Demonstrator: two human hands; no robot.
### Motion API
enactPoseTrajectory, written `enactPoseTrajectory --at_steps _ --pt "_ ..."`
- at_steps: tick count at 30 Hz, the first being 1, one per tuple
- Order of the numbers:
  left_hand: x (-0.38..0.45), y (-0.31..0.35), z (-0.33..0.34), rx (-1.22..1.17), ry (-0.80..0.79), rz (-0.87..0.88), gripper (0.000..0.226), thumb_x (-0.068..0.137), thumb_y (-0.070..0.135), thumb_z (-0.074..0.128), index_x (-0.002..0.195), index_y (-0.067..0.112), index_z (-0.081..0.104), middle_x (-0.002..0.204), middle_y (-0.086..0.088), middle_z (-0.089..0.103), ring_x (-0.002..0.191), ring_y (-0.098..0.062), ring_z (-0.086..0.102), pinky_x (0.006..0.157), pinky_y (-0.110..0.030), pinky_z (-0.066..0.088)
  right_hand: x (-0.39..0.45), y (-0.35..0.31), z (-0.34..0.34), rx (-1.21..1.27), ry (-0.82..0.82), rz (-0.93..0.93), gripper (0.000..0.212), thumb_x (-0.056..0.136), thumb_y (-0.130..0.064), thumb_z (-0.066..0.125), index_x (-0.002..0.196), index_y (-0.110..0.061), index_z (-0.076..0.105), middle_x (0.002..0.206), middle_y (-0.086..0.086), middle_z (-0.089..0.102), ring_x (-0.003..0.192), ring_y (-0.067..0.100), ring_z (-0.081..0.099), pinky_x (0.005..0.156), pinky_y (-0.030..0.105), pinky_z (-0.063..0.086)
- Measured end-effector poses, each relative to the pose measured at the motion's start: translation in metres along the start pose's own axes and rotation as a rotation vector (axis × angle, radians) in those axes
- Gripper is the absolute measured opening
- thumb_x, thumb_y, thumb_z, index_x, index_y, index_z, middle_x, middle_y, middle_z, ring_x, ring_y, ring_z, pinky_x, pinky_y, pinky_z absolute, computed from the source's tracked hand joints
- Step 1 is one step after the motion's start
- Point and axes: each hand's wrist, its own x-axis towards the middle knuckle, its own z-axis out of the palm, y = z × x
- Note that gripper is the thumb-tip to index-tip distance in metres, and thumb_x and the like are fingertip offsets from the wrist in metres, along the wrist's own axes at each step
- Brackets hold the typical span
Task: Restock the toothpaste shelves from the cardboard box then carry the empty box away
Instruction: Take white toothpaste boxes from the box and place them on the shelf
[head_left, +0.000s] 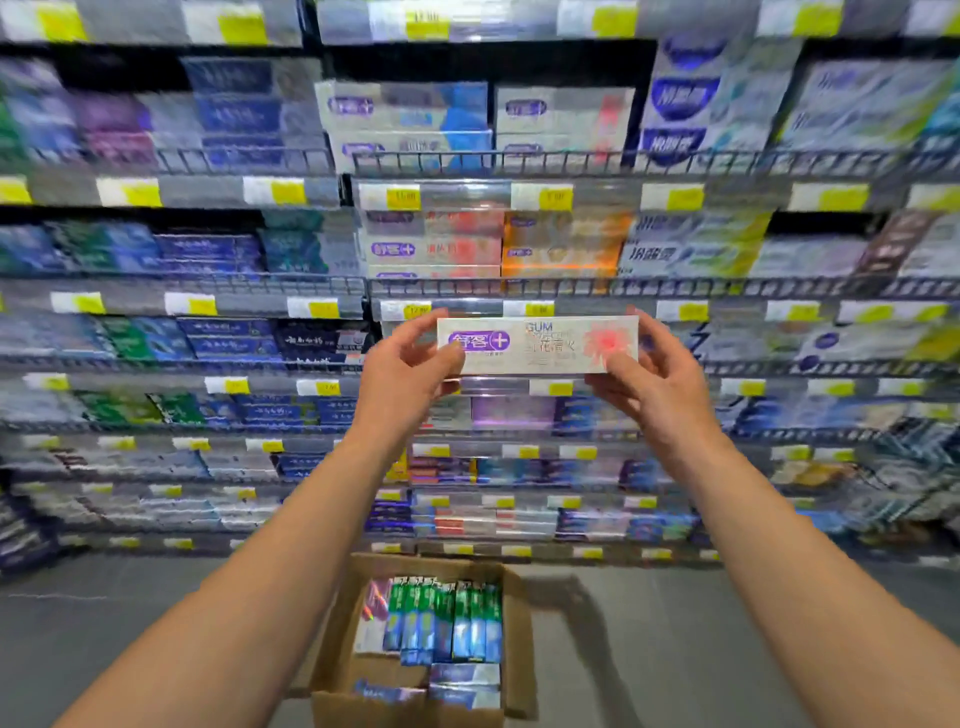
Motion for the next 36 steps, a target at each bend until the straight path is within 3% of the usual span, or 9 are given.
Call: enactPoseTrajectory --at_steps 3,8,11,17,19,21,25,31,36 --pt "0.019 0.035 0.021 0.028 0.0 0.094 0.036 0.089 0.014 0.069 0.123 0.024 0.062 0.095 -0.007 0.072 0.079 -0.015 0.07 0.072 -0.032 0.06 0.023 -0.038 -0.012 -0.008 0.021 -0.107 0.045 0.092 -0.006 0.062 0.132 -0.024 0.055 0.118 0.008 0.067 0.099 0.021 0.07 0.078 0.036 0.059" --pt "0.054 0.073 0.046 0.102 -0.039 0.264 0.035 0.091 0.015 0.066 0.118 0.037 0.063 0.096 -0.002 0.074 0.081 -0.014 0.07 0.071 -0.032 0.06 0.056 -0.083 -0.022 -0.148 0.092 -0.23 0.044 0.075 -0.035 0.07 0.108 -0.062 0.059 0.123 -0.004 0.061 0.114 0.019 0.061 0.09 0.042 0.056" --pt "0.082 0.082 0.051 0.158 0.0 0.302 0.045 0.09 0.019 0.067 0.132 0.03 0.056 0.105 0.001 0.072 0.082 -0.015 0.072 0.07 -0.035 0.061 0.079 -0.1 -0.022 -0.299 0.113 -0.319 0.052 0.086 -0.033 0.069 0.133 -0.044 0.052 0.126 -0.009 0.059 0.11 0.001 0.056 0.093 0.032 0.049" --pt "0.149 0.091 0.055 0.164 0.057 0.337 0.05 0.084 0.027 0.072 0.131 0.035 0.057 0.1 0.001 0.072 0.081 -0.013 0.071 0.073 -0.041 0.061 0.136 -0.113 -0.007 -0.331 0.163 -0.374 0.056 0.09 -0.022 0.066 0.142 -0.023 0.045 0.125 -0.007 0.058 0.111 0.003 0.055 0.077 0.008 0.044" --pt "0.169 0.094 0.059 0.176 0.073 0.344 0.05 0.084 0.025 0.073 0.132 0.029 0.057 0.101 0.003 0.07 0.085 -0.008 0.069 0.076 -0.033 0.059 0.154 -0.114 -0.001 -0.312 0.192 -0.372 0.051 0.089 -0.021 0.067 0.137 -0.018 0.049 0.126 -0.006 0.059 0.11 0.002 0.054 0.085 0.016 0.049" --pt "0.186 0.096 0.065 0.169 0.09 0.324 0.047 0.086 0.024 0.072 0.129 0.027 0.056 0.099 0.006 0.069 0.087 -0.003 0.066 0.075 -0.025 0.056 0.17 -0.115 0.001 -0.325 0.214 -0.381 0.044 0.089 -0.023 0.068 0.13 -0.022 0.054 0.121 -0.01 0.061 0.109 0.002 0.055 0.092 0.028 0.051" --pt "0.215 0.096 0.076 0.068 0.105 0.248 0.024 0.082 0.025 0.075 0.099 0.032 0.059 0.099 0.001 0.072 0.087 -0.015 0.071 0.078 -0.04 0.06 0.201 -0.121 0.003 -0.374 0.262 -0.415 0.031 0.087 -0.034 0.068 0.117 -0.036 0.06 0.11 -0.018 0.064 0.104 0.008 0.061 0.086 0.033 0.053" --pt "0.255 0.103 0.088 0.034 0.11 0.267 0.037 0.065 0.041 0.077 0.101 0.043 0.069 0.109 0.008 0.065 0.098 -0.018 0.069 0.09 -0.044 0.056 0.254 -0.124 0.008 -0.385 0.327 -0.455 0.043 0.088 -0.03 0.067 0.13 -0.028 0.059 0.121 -0.011 0.063 0.11 0.008 0.057 0.087 0.025 0.048" --pt "0.275 0.11 0.099 0.115 0.054 0.291 0.044 0.068 0.037 0.071 0.111 0.042 0.067 0.109 0.005 0.07 0.1 -0.018 0.068 0.091 -0.047 0.054 0.289 -0.127 0.014 -0.352 0.334 -0.425 0.045 0.088 -0.028 0.068 0.131 -0.028 0.056 0.119 -0.003 0.059 0.078 -0.011 0.057 0.062 0.003 0.039"
